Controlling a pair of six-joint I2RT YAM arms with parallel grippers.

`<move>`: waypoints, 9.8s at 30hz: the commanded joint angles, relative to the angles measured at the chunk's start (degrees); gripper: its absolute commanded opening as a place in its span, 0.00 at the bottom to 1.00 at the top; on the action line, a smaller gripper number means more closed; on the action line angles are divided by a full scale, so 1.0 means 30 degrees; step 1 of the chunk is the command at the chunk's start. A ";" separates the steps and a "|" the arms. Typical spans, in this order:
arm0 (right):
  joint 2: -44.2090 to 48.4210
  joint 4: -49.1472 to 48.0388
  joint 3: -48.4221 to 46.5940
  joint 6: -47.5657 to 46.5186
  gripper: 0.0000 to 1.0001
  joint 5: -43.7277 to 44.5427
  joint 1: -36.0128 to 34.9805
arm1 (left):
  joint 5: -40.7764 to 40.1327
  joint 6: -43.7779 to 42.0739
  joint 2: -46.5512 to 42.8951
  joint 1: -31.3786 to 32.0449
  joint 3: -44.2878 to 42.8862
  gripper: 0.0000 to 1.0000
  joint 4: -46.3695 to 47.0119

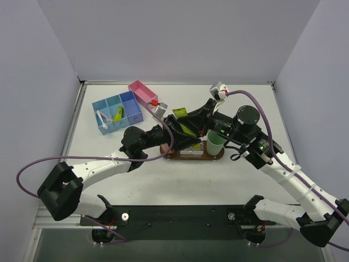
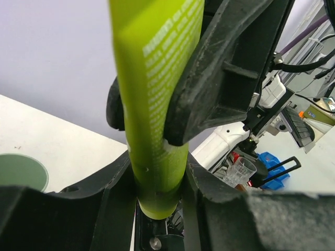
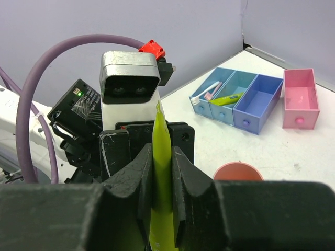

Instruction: Prepare toiletry sets of a toothbrush and toothpaste on the tray

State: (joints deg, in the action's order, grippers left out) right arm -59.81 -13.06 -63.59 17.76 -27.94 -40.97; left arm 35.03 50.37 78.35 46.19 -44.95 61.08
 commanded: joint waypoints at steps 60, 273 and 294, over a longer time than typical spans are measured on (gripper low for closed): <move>-0.3357 1.7186 -0.8129 -0.4162 0.00 -0.0326 -0.0025 | 0.5260 -1.6527 -0.2736 -0.1101 -0.4499 0.59 -2.3290; 0.1214 0.5848 0.1450 -0.3517 0.60 0.6474 0.2787 | -1.3585 -2.3379 -0.0365 -1.2350 -0.4470 0.59 -2.5136; 0.2593 0.5555 0.2242 -0.3224 0.61 0.6444 0.3315 | -1.2993 -2.6487 0.4411 -1.3230 -0.6843 0.59 -2.5282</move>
State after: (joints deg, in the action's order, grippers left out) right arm -52.90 6.63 -57.36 7.53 -8.16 -31.51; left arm -4.91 -27.46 89.80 7.03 -62.17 -14.90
